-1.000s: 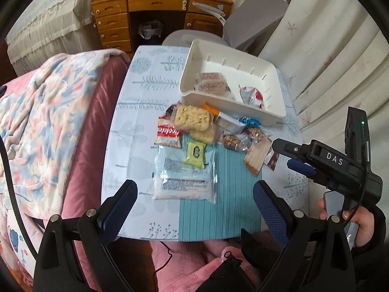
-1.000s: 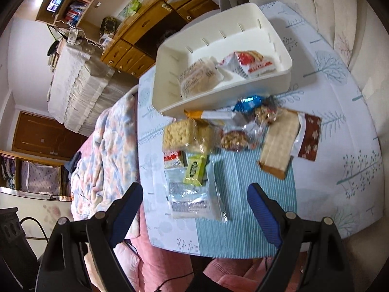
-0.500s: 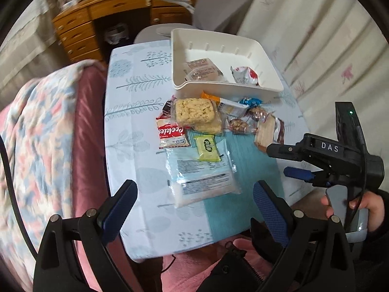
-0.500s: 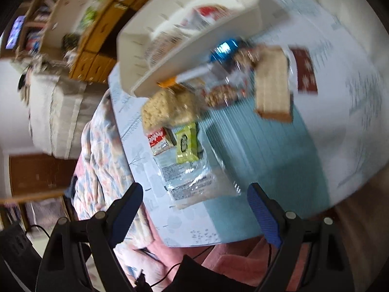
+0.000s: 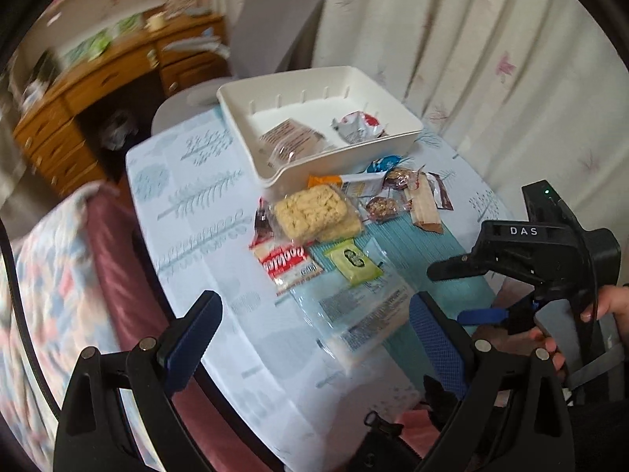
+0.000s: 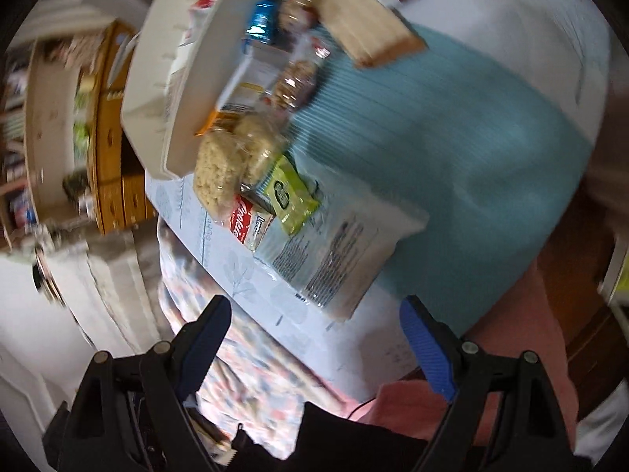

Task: Organize snacks
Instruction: 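Withdraw both tools from the tray back toward the snack pile, then grasp puffed-snack bag with left tool while right tool grasps the white packet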

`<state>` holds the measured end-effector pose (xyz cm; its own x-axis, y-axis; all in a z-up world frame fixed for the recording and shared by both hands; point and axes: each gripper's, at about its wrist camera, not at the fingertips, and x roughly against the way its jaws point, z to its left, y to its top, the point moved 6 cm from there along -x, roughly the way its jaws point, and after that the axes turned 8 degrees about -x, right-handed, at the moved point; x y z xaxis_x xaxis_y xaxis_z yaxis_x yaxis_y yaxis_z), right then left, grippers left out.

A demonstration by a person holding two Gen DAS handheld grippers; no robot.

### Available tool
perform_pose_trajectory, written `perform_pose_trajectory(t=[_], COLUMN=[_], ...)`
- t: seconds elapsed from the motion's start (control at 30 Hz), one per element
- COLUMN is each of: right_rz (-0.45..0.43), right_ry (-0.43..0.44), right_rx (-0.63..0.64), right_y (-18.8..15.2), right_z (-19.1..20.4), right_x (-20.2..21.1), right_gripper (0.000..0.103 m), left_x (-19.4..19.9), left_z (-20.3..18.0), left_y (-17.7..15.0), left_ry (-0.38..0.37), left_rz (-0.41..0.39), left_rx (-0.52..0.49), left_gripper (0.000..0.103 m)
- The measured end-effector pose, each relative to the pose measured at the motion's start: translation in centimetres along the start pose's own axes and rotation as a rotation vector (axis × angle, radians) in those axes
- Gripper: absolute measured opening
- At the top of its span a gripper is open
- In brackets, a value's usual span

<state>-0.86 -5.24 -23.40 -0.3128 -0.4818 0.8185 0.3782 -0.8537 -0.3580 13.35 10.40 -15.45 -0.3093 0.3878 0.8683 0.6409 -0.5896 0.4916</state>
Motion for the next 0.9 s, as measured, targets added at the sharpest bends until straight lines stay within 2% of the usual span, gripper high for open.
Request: perform_pose_trajectory(t=[0.2,0.47,0.63,0.9], right_rz=[0.011,0.013,0.054,0.034], right_ry=[0.003,-0.027,-0.046,-0.044], right_rx=[-0.107,-0.224,-0.328,-0.461], right_y=[-0.9,-0.6,-0.1,0.8], right_z=[-0.5,-0.7,-1.1,-1.6], right_x=[-1.7,-4.6,-6.9,-9.1], right_gripper=[0.088,0.088,0.088,0.088], left_x=[-1.7,-5.5,-8.2,-12.6], left_z=[0.9,1.3,1.3,1.1], left_y=[1.3,3.1,3.9,5.3], left_ry=[0.029,0.074,0.06,0.019], left_rz=[-0.029,-0.073,-0.074,-0.056], left_rx=[-0.116,-0.263,-0.341,-0.418], left_gripper=[0.095,0.095,0.095,0.095])
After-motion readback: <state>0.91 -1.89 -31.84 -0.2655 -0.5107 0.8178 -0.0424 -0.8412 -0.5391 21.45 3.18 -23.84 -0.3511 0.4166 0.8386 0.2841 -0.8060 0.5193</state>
